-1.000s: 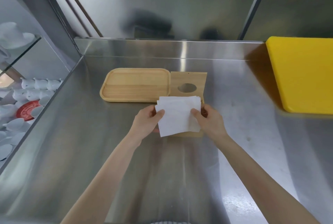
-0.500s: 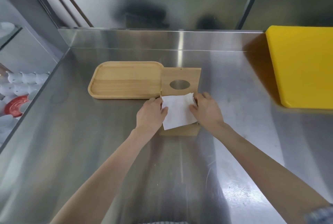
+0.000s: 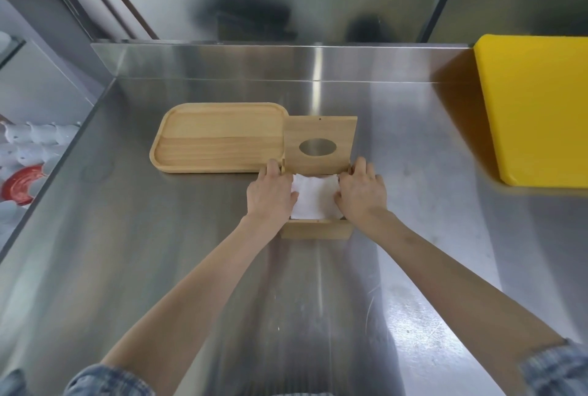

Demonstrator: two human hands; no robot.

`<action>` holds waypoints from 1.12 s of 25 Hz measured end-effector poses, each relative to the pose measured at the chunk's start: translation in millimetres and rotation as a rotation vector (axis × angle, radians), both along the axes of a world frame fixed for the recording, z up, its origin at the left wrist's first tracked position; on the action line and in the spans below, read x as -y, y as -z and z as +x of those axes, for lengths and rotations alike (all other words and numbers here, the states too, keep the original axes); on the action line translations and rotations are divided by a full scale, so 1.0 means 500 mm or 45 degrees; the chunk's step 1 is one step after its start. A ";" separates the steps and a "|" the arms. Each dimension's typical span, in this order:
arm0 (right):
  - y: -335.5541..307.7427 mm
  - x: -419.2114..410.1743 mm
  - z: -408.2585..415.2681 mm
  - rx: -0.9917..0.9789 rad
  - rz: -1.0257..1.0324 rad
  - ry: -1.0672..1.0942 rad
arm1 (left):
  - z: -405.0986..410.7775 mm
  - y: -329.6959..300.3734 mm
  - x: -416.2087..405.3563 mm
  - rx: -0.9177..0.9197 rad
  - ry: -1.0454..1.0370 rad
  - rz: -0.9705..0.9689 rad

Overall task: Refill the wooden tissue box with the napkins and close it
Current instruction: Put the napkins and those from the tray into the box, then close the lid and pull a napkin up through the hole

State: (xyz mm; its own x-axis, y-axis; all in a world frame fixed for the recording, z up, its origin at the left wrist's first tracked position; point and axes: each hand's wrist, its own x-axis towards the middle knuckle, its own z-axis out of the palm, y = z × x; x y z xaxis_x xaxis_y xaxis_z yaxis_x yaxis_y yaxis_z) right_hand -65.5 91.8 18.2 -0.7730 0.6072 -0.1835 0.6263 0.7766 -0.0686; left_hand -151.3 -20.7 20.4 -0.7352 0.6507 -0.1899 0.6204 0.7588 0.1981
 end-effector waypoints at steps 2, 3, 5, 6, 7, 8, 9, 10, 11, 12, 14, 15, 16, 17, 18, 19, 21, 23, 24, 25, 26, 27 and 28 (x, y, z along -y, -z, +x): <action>-0.008 -0.001 0.005 -0.041 -0.032 0.021 | 0.000 -0.003 0.004 -0.013 -0.002 0.017; -0.015 -0.003 0.010 -0.088 -0.040 0.027 | 0.001 -0.005 0.007 -0.052 -0.004 0.041; -0.030 -0.005 0.025 -0.199 -0.035 -0.024 | 0.004 -0.011 0.014 -0.151 0.037 0.111; -0.037 -0.005 0.031 -0.226 -0.041 -0.097 | 0.005 -0.014 0.016 -0.165 0.094 0.142; -0.043 -0.003 0.036 -0.209 -0.058 -0.189 | 0.007 -0.018 0.016 -0.143 0.169 0.153; -0.046 0.002 0.038 -0.154 -0.074 -0.279 | 0.008 -0.022 0.013 -0.103 0.249 0.130; -0.045 0.008 0.037 -0.074 -0.078 -0.351 | 0.008 -0.023 0.009 -0.063 0.321 0.064; -0.041 0.015 0.034 0.009 -0.066 -0.398 | 0.008 -0.024 0.004 -0.038 0.383 -0.027; -0.036 0.020 0.029 0.084 -0.047 -0.420 | 0.007 -0.022 -0.001 -0.026 0.437 -0.120; -0.032 0.022 0.025 0.153 -0.028 -0.416 | 0.006 -0.020 -0.006 -0.024 0.484 -0.202; -0.025 0.024 0.016 0.290 0.008 -0.383 | 0.000 -0.016 -0.009 -0.012 0.546 -0.324; -0.023 0.024 0.012 0.355 0.034 -0.374 | -0.003 -0.013 -0.010 -0.007 0.566 -0.367; -0.022 0.025 0.009 0.411 0.058 -0.373 | -0.005 -0.011 -0.011 -0.010 0.584 -0.408; -0.022 0.025 0.007 0.454 0.073 -0.378 | -0.007 -0.008 -0.014 -0.018 0.603 -0.446; -0.020 0.027 0.006 0.482 0.075 -0.384 | -0.006 -0.006 -0.017 -0.030 0.623 -0.488; -0.019 0.027 0.005 0.498 0.069 -0.392 | -0.006 -0.004 -0.019 -0.038 0.640 -0.521; -0.017 0.027 0.004 0.505 0.048 -0.406 | -0.006 0.000 -0.020 -0.030 0.657 -0.550; -0.016 0.023 0.005 0.470 0.027 -0.401 | -0.008 0.004 -0.017 -0.007 0.657 -0.536; -0.017 0.020 0.008 0.429 0.021 -0.398 | -0.009 0.004 -0.015 -0.001 0.654 -0.517; -0.016 0.018 0.011 0.373 0.011 -0.399 | -0.008 0.004 -0.012 0.003 0.648 -0.487; -0.016 0.017 0.014 0.306 -0.014 -0.401 | -0.008 0.003 -0.009 0.011 0.635 -0.433; -0.016 0.016 0.018 0.228 -0.059 -0.395 | -0.007 0.000 -0.007 0.029 0.611 -0.347; -0.016 0.016 0.023 0.143 -0.119 -0.376 | -0.006 -0.005 -0.004 0.055 0.573 -0.240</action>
